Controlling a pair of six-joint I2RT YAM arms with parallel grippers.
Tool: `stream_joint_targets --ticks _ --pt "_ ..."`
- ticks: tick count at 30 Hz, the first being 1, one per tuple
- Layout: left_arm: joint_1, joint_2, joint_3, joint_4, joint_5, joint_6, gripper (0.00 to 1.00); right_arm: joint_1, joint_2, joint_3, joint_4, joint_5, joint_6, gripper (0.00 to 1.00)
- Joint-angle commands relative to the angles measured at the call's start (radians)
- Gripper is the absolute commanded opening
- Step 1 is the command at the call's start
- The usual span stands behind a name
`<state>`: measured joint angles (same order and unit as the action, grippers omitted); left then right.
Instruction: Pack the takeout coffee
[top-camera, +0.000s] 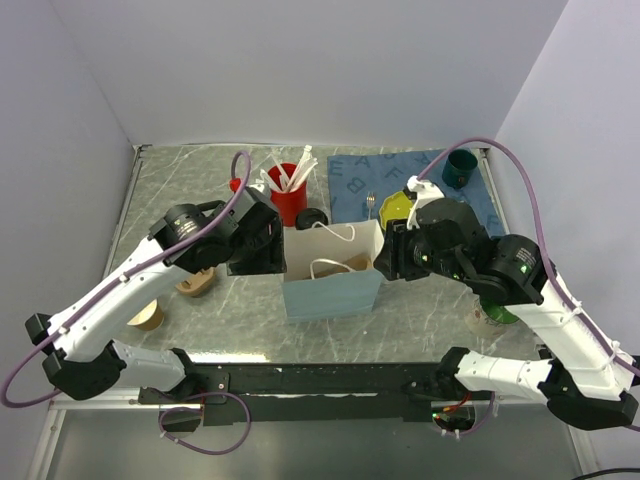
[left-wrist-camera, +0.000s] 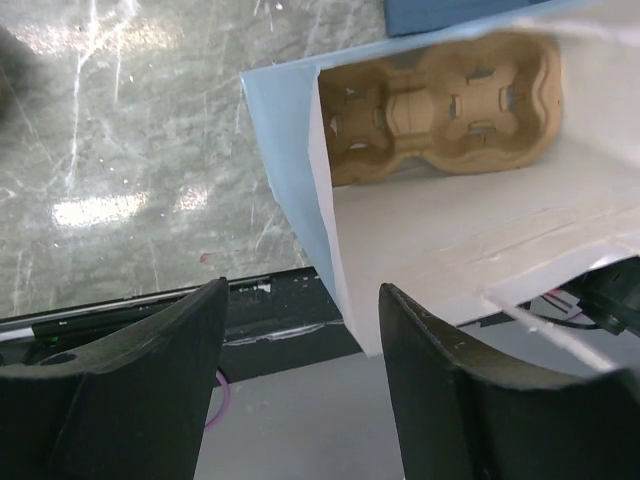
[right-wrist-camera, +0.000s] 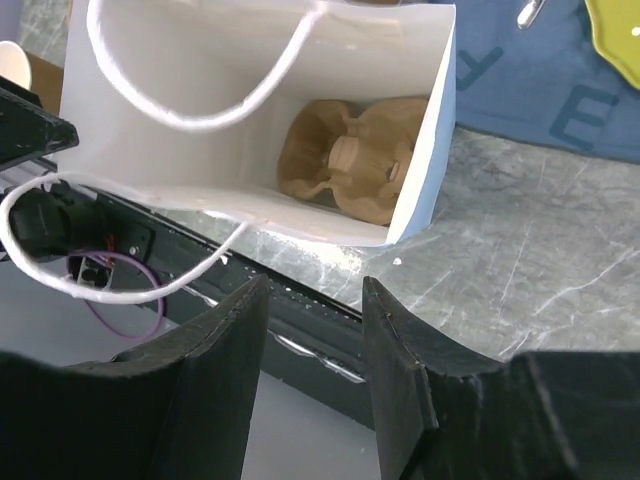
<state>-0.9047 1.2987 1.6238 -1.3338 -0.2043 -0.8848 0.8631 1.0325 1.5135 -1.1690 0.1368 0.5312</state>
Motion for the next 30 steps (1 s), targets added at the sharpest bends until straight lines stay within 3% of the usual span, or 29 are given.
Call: stream_joint_targets --ticks 1,10,19,25,28,30 --pt "0.001 -0.015 0.028 0.016 -0.038 0.012 0.67 -0.007 0.0 0.037 0.023 0.035 -0.008 0.5" --pt "0.007 0.034 0.071 0.016 -0.115 0.02 0.66 -0.009 0.061 0.114 0.014 0.128 -0.063 0.52" --pt "0.104 0.019 -0.005 0.159 -0.018 0.07 0.64 -0.019 0.13 0.09 0.014 0.175 -0.117 0.53" --pt "0.122 0.056 0.005 0.209 -0.03 0.141 0.57 -0.033 0.15 0.047 0.04 0.161 -0.135 0.5" --pt "0.125 0.079 0.021 0.205 -0.041 0.15 0.49 -0.035 0.15 0.024 0.046 0.15 -0.146 0.46" --pt "0.125 0.083 0.028 0.196 -0.041 0.155 0.35 -0.035 0.146 0.011 0.051 0.139 -0.154 0.42"
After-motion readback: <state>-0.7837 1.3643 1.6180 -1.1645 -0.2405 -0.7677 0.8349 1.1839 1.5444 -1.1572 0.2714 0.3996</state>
